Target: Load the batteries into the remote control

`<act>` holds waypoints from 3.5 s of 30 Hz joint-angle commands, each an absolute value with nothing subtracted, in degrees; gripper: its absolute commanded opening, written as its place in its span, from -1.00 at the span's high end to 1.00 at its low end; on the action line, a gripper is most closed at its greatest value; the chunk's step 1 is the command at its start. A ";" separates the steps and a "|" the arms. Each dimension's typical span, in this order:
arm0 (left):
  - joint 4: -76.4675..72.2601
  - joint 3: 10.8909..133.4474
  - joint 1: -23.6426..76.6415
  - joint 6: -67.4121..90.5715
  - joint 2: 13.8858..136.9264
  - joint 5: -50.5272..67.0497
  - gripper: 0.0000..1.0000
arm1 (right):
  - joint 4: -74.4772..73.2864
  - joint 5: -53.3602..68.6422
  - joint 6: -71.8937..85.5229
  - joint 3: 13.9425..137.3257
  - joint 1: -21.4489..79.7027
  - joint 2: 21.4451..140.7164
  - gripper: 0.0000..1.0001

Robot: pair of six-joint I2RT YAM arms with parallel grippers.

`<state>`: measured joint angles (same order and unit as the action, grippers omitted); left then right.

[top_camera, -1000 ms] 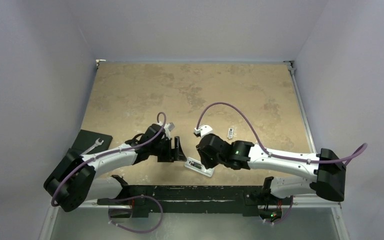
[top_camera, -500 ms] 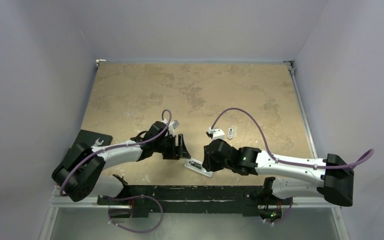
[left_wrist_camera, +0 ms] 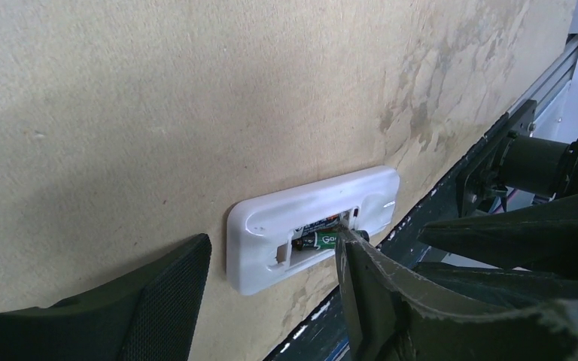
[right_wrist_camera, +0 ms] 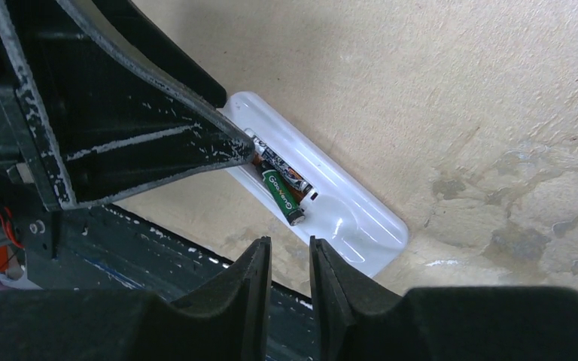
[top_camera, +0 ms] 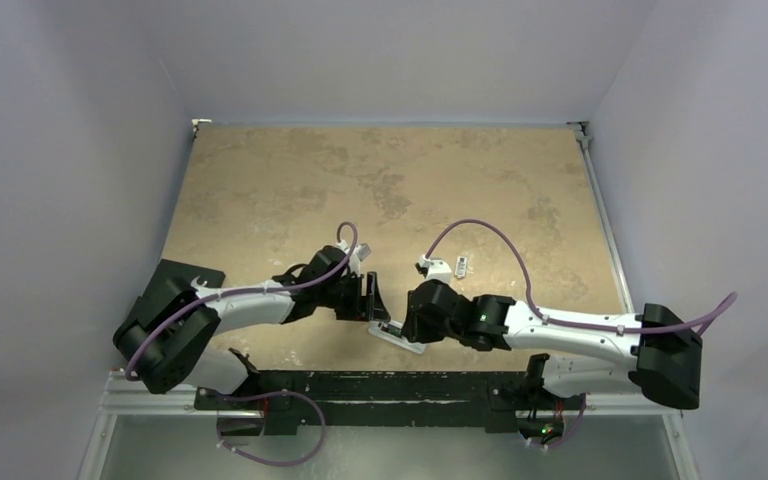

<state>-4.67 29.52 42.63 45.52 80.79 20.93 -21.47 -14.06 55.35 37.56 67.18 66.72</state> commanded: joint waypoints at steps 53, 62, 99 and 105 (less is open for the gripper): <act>-2.58 26.39 50.84 51.61 75.59 12.34 -0.13 | -16.39 -13.31 61.00 38.17 67.24 73.78 0.57; -3.25 26.42 51.76 52.16 75.67 12.41 -0.13 | -15.67 -13.10 60.97 38.38 67.23 74.78 0.66; -2.92 27.00 52.74 51.71 76.29 11.78 -0.12 | -24.91 -17.54 49.91 50.92 67.27 89.98 0.80; -1.58 27.14 52.74 51.78 75.36 10.87 -0.12 | -25.06 -16.31 47.64 52.12 67.32 92.35 0.85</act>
